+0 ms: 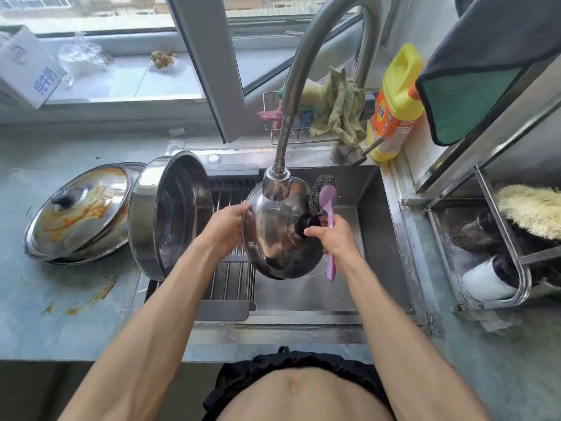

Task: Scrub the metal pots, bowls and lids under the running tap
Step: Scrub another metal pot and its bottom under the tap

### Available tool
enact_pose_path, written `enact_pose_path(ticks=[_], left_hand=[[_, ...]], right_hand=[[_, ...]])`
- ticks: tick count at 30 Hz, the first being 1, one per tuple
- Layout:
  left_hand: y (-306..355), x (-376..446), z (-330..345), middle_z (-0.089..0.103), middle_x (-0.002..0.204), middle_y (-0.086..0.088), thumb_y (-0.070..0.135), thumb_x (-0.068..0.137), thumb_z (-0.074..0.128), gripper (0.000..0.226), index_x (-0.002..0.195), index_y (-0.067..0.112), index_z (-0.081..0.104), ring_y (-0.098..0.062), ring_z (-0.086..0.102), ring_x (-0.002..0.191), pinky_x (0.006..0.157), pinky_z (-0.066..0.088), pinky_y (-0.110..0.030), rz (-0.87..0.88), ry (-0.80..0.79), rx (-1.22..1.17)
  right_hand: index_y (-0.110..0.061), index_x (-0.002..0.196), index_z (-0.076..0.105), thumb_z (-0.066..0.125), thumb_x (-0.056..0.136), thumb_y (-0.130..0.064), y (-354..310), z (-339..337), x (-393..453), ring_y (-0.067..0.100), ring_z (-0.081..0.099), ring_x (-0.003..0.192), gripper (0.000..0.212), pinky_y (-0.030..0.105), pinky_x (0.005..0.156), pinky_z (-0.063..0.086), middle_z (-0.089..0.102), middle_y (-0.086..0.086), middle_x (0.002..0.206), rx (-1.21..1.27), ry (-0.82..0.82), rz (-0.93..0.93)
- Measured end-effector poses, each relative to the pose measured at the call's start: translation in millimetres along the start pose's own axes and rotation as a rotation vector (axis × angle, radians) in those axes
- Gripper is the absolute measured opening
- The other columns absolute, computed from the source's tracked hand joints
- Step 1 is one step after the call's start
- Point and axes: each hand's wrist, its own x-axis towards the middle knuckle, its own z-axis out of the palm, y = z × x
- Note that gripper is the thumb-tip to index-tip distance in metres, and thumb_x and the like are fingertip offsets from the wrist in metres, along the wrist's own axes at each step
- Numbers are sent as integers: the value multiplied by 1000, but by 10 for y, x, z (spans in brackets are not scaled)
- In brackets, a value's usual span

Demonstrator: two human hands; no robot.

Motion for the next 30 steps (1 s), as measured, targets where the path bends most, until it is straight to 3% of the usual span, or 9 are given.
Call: enact_pose_path(ticks=[3,5,10,14,17,19,22,26,30], left_hand=[[-170,1,117,66,60,5,11,108,48,27,85,6,61,-2,64,52,66,55,-20,-28,161,-239],[-282,-17,172,66,63,2,6,106,50,27,80,8,57,0,64,49,71,55,-19,-12,239,-361],[-480,-153,180,65,59,3,8,108,42,30,82,8,57,-1,65,52,58,55,-12,-70,176,-593],[-535,-319,174,64,60,2,18,106,40,37,77,10,60,-10,61,61,57,51,-22,-52,97,-450],[-502,-384,124,67,68,1,41,107,42,44,82,14,66,-14,65,58,64,48,-32,-58,8,-203],[-445,-369,84,66,71,-1,46,106,43,44,85,13,64,-17,64,61,67,48,-33,-42,9,-98],[-309,-315,28,65,72,-1,45,106,43,43,84,15,64,-18,61,67,67,48,-34,-10,44,9],[-122,-226,-14,68,79,-3,38,106,48,33,93,13,65,-18,64,73,68,50,-32,9,84,56],[-218,-151,100,64,70,-3,20,109,45,34,80,10,61,-12,62,61,69,52,-29,-27,117,-39]], right_hand=[[-5,101,63,74,78,-35,53,30,40,18,46,49,40,30,51,40,54,3,63,-16,91,59],[-5,102,66,70,78,-49,106,49,51,19,48,46,51,29,52,42,63,4,65,-74,117,111],[-9,99,66,68,82,-58,141,59,56,13,43,35,52,27,54,47,74,5,70,-19,88,164],[-10,98,66,73,80,-43,128,59,87,10,44,32,39,27,50,39,73,8,68,-12,102,161],[-13,93,66,76,74,-40,143,70,61,17,67,61,34,30,54,42,74,10,79,-24,92,91],[-18,91,64,77,70,-40,153,70,40,24,69,79,34,34,63,47,73,8,90,-49,86,35],[-19,104,62,79,74,-27,136,35,-14,20,63,94,34,35,83,51,68,0,102,-70,51,-54],[-17,126,56,76,76,-7,100,13,-70,16,59,104,55,26,83,43,65,-2,114,-32,-3,-167],[-11,122,56,76,77,-13,75,31,-9,18,60,91,49,29,75,48,64,2,111,39,31,-101]])
